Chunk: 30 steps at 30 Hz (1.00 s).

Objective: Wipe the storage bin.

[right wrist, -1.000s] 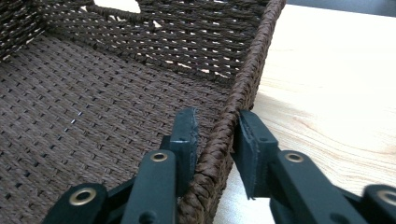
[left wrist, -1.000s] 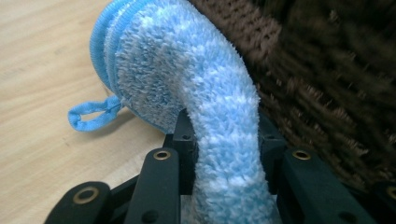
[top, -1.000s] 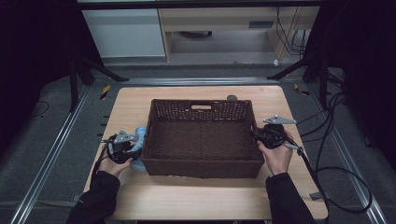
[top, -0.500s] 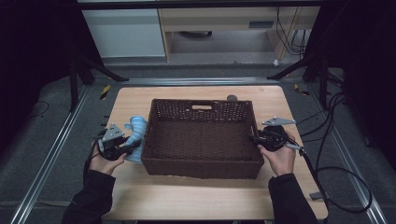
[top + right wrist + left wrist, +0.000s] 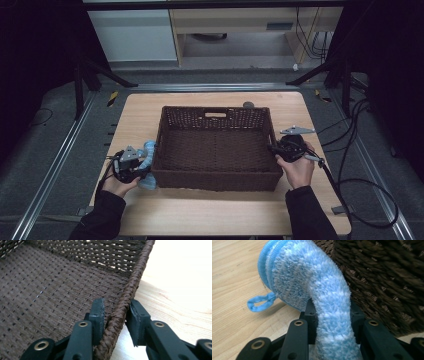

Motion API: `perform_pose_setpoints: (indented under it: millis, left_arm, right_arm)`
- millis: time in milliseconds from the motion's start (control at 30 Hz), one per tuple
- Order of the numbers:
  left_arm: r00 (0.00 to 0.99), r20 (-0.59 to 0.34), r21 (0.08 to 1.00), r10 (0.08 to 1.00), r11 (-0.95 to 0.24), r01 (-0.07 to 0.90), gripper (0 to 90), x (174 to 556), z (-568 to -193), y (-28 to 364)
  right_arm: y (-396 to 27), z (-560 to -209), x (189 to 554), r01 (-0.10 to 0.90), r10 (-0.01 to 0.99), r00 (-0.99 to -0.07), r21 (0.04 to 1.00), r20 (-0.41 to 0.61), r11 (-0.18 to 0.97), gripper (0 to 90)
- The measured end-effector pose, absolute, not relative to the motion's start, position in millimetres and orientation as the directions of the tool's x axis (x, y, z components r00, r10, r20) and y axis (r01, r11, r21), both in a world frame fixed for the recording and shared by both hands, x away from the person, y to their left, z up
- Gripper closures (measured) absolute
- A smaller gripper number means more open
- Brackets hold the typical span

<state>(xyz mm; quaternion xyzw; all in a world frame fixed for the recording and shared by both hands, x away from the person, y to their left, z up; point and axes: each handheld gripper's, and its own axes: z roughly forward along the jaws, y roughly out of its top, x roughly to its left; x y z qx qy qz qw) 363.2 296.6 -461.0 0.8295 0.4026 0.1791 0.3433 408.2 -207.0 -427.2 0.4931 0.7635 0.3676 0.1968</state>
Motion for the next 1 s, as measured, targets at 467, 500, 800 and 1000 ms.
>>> perform_pose_setpoints:
  millis: [467, 500, 800, 1000]
  left_arm:
    - [0.597, 0.063, 0.803, 0.799, -0.396, 0.445, 68.0, 354.1, -417.2, 305.1]
    - [0.597, 0.061, 0.800, 0.800, -0.396, 0.450, 68.0, 354.1, -419.5, 305.0]
    - [0.604, 0.040, 0.760, 0.796, -0.417, 0.498, 68.0, 347.7, -444.0, 303.4]
    - [0.618, 0.030, 0.722, 0.785, -0.444, 0.530, 68.0, 338.8, -462.5, 302.7]
  right_arm:
    - [-201.7, -428.8, 415.1, 0.594, 0.911, -0.406, 0.778, 0.072, 0.204, 70.1]
    - [-201.9, -428.7, 415.0, 0.594, 0.910, -0.408, 0.778, 0.073, 0.204, 69.5]
    - [-206.1, -424.9, 411.3, 0.583, 0.886, -0.459, 0.773, 0.058, 0.251, 55.5]
    - [-205.3, -428.0, 413.5, 0.596, 0.873, -0.484, 0.752, 0.056, 0.281, 57.8]
